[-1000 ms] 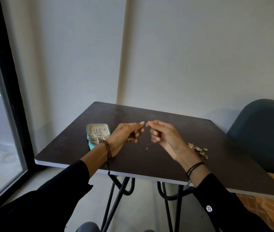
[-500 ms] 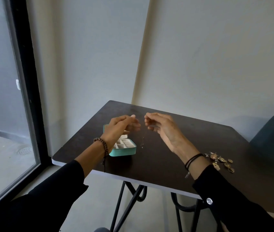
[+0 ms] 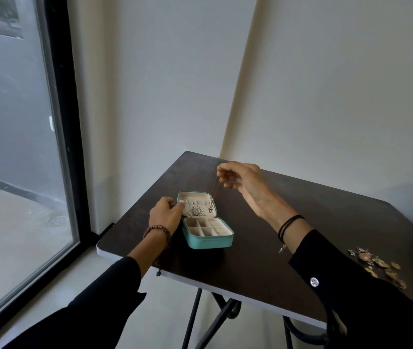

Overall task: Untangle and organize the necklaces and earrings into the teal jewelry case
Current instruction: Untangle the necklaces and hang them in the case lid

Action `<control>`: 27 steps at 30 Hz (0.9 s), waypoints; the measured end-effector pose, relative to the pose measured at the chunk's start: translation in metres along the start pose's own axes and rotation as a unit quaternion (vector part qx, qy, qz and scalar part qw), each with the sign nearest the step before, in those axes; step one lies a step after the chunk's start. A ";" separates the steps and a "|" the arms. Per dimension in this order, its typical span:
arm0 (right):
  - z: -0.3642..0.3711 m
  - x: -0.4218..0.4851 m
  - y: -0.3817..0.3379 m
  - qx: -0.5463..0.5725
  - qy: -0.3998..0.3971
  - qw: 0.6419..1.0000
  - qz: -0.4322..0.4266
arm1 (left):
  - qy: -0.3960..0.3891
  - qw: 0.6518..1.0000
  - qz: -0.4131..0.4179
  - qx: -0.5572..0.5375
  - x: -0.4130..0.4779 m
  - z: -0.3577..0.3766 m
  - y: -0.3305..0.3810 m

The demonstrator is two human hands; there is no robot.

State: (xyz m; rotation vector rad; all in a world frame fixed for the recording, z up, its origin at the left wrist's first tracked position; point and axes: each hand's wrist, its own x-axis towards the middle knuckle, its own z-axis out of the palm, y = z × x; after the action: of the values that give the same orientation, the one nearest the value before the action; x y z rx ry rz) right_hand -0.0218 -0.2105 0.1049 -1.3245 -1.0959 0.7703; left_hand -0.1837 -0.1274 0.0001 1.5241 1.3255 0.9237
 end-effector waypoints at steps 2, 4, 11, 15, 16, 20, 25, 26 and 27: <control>0.001 0.006 0.006 -0.008 -0.003 1.000 0.002 | -0.007 0.999 0.005 0.033 0.002 0.005 -0.001; 0.000 0.010 0.012 -0.018 -0.007 1.000 0.006 | 0.001 0.998 0.002 0.064 0.003 0.008 0.000; -0.006 0.012 0.029 -0.035 -0.009 0.999 0.011 | 0.011 0.999 0.038 0.030 -0.001 0.011 -0.009; -0.009 0.009 0.033 -0.033 0.001 0.999 0.004 | 0.000 0.998 0.064 0.017 -0.001 0.011 -0.012; -0.010 0.009 0.034 -0.033 0.004 0.999 0.002 | -0.002 0.998 0.066 0.011 0.000 0.011 -0.013; -0.011 0.009 0.036 -0.054 0.015 0.998 -0.017 | 0.000 0.997 0.074 -0.023 0.001 0.010 -0.013; -0.013 0.007 0.038 -0.118 0.039 0.992 -0.037 | 0.003 0.995 0.073 -0.071 0.003 0.011 -0.017; -0.014 0.006 0.039 -0.148 0.042 0.987 -0.047 | 0.003 0.995 0.074 -0.074 0.004 0.011 -0.017; -0.015 0.005 0.040 -0.179 0.043 0.981 -0.058 | 0.002 0.994 0.076 -0.077 0.004 0.011 -0.018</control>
State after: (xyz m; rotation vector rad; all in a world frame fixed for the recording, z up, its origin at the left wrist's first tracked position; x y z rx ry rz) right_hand -0.0003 -0.2058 0.0679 -1.5627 -1.2704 0.4365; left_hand -0.1784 -0.1248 -0.0203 1.5184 1.1266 1.0995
